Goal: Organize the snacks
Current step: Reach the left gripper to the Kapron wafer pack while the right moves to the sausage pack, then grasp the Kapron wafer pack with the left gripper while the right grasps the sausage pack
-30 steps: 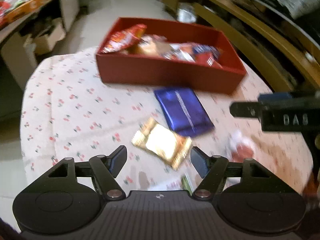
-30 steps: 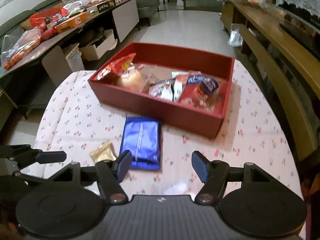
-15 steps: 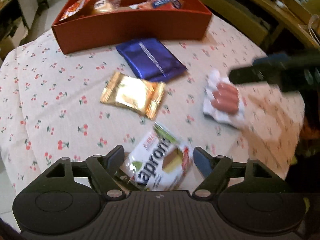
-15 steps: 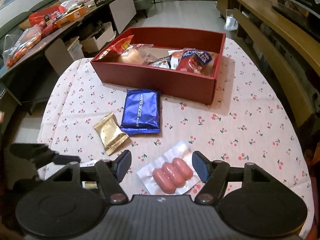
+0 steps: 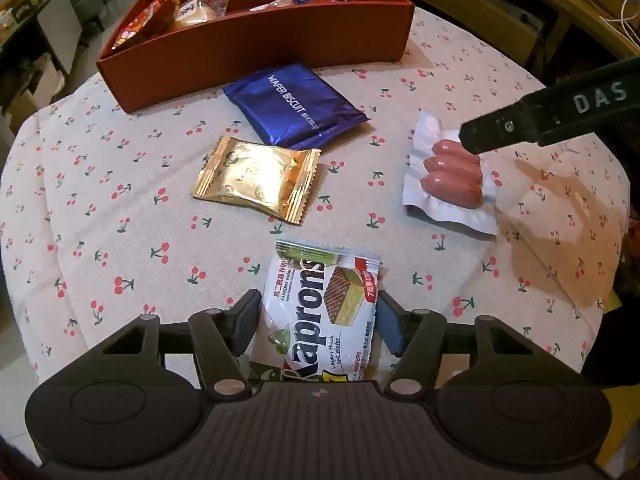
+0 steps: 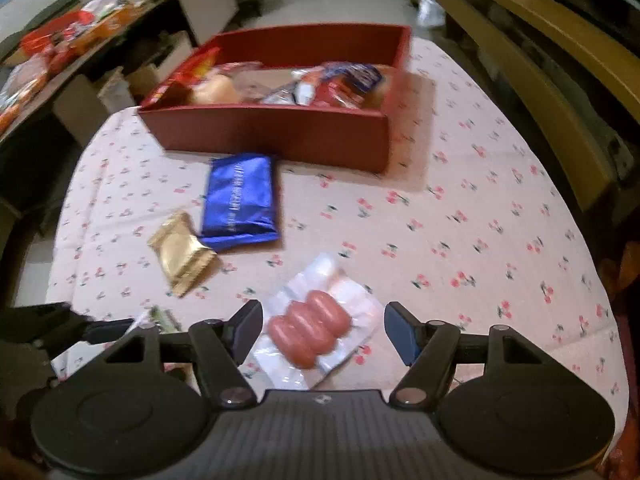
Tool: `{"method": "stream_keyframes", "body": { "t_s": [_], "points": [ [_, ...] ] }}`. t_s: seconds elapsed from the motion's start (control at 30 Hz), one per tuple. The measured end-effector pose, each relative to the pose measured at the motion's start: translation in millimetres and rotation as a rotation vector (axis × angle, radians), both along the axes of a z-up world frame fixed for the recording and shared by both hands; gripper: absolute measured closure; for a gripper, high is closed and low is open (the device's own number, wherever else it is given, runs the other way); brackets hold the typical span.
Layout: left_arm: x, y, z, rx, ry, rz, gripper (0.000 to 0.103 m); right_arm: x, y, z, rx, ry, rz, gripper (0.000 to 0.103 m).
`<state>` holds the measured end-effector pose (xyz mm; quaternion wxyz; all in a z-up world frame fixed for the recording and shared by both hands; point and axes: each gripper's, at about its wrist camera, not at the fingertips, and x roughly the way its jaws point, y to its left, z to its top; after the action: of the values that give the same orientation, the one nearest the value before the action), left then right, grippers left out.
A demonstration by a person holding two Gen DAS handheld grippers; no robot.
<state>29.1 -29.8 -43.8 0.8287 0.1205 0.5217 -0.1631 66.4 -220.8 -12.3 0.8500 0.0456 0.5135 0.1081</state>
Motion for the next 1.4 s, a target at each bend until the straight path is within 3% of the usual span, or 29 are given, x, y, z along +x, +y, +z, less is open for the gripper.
{"method": "stream_keyframes", "body": {
  "t_s": [0.37, 0.7, 0.77, 0.8, 0.87, 1.4],
  "points": [
    [-4, 11, 9, -0.063, -0.01, 0.051, 0.037, 14, 13, -29, 0.114, 0.144, -0.044, 0.018],
    [-2, 11, 5, -0.092, 0.021, 0.051, 0.037, 26, 28, -36, 0.009, 0.117, -0.039, 0.007],
    [-3, 10, 5, -0.089, 0.02, 0.044, 0.037, 26, 34, -36, -0.022, 0.098, 0.001, 0.012],
    [-3, 10, 5, -0.088, 0.019, 0.041, 0.037, 25, 35, -35, -0.045, 0.087, 0.019, 0.022],
    [-3, 11, 6, -0.089, 0.017, 0.041, 0.037, 23, 35, -31, -0.047, 0.074, 0.053, 0.027],
    [2, 17, 13, -0.114, -0.008, 0.075, 0.037, 9, 30, -18, -0.025, 0.023, 0.091, 0.031]
  ]
}}
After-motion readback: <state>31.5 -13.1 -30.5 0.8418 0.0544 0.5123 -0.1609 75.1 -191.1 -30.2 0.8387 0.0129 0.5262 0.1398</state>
